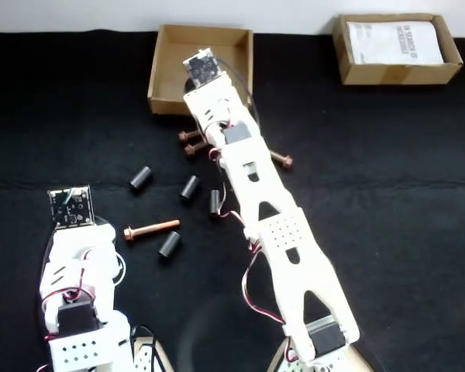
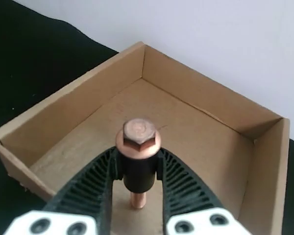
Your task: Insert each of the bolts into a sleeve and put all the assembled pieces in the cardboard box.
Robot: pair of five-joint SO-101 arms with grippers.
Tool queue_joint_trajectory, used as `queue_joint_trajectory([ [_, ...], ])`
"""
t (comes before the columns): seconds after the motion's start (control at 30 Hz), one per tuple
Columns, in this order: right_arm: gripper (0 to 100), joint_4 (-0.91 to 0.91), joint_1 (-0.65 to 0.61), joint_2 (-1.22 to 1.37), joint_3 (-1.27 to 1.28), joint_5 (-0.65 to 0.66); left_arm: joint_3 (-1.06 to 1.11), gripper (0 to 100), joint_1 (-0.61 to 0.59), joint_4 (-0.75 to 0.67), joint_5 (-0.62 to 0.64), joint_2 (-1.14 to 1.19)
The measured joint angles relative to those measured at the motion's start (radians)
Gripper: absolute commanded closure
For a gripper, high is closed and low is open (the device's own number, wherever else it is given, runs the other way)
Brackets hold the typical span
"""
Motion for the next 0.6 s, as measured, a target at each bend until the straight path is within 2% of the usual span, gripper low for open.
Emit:
queue_joint_trajectory([
  [0.13, 79.3, 0.006, -0.006, 0.0, -0.018, 0.0, 0.0, 99, 0.0, 0.0, 0.0, 0.0],
  [0.2, 68.7, 0.06, -0.014, 0.0, -0.072, 0.0, 0.0, 99, 0.0, 0.0, 0.0, 0.0],
  [0.27, 62.8, 0.14, -0.023, -0.003, -0.157, 0.0, 0.0, 99, 0.0, 0.0, 0.0, 0.0],
  [0.37, 62.8, 0.275, -0.049, -0.006, -0.258, 0.0, 0.0, 99, 0.0, 0.0, 0.0, 0.0],
  [0.6, 62.8, 0.48, -0.081, -0.12, -0.275, 0.0, 0.0, 99, 0.0, 0.0, 0.0, 0.0],
])
